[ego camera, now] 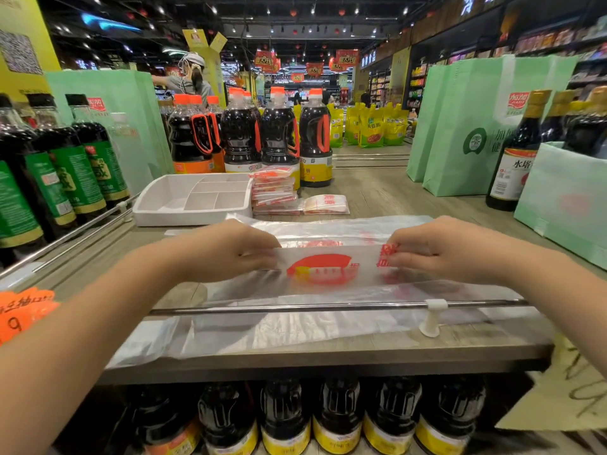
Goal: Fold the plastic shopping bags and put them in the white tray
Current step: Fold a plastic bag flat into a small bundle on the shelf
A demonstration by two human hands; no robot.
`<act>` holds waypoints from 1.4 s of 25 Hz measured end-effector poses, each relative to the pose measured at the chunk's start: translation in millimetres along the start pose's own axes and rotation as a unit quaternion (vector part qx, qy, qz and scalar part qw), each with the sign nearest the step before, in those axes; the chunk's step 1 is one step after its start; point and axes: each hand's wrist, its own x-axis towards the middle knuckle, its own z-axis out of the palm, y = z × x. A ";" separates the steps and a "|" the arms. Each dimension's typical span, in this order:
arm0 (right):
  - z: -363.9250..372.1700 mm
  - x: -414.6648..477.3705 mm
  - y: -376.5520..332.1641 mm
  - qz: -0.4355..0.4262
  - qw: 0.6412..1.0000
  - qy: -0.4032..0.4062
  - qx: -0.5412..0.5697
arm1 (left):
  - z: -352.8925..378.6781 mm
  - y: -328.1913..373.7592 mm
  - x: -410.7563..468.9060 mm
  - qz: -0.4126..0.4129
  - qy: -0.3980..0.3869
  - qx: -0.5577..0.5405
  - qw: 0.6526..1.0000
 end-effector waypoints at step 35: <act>22.2 26.3 5.1 0.002 0.994 -0.086 -0.062 | 12.1 -37.2 12.9 -0.290 -0.078 0.188 0.935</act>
